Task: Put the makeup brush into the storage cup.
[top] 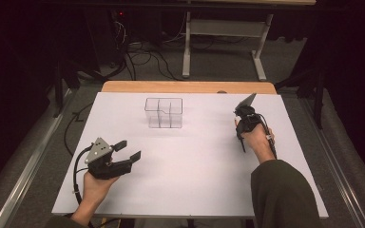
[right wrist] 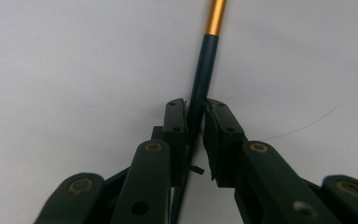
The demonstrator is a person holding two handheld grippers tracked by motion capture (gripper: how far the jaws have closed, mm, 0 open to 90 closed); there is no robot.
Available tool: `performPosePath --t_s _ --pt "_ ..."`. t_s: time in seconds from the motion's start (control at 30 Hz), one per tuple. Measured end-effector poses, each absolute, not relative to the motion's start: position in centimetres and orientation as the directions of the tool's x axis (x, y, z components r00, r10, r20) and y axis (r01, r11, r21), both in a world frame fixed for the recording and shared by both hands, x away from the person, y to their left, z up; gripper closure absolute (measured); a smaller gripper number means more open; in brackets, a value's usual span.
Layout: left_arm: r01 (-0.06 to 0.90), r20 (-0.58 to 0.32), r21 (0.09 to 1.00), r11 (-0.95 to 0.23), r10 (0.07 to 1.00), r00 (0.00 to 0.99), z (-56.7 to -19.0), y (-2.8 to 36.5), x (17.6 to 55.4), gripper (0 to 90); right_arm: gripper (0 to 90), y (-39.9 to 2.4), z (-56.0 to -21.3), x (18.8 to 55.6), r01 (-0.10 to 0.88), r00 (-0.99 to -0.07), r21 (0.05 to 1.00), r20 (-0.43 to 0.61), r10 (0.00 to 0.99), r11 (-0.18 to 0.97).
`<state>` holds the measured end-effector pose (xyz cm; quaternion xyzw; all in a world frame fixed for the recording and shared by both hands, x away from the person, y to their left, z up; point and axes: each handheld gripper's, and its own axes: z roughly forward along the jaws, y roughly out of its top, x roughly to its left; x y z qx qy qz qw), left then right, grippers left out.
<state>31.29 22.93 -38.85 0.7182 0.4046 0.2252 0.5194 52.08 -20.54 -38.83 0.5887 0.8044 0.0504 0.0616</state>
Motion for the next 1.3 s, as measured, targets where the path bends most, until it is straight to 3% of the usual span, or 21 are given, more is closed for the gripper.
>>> performPosePath --t_s 0.87,1.3 --pt "0.347 -0.095 0.928 -0.136 0.815 0.572 -38.8 22.9 31.3 31.7 85.1 -20.9 -38.7 51.7 0.913 -0.361 0.187 -0.043 0.931 0.363" --pt "0.349 -0.092 0.927 -0.140 0.815 0.572 -38.9 22.9 31.3 31.7 85.1 -21.9 -37.5 50.4 0.886 -0.396 0.264 0.007 0.918 0.380"
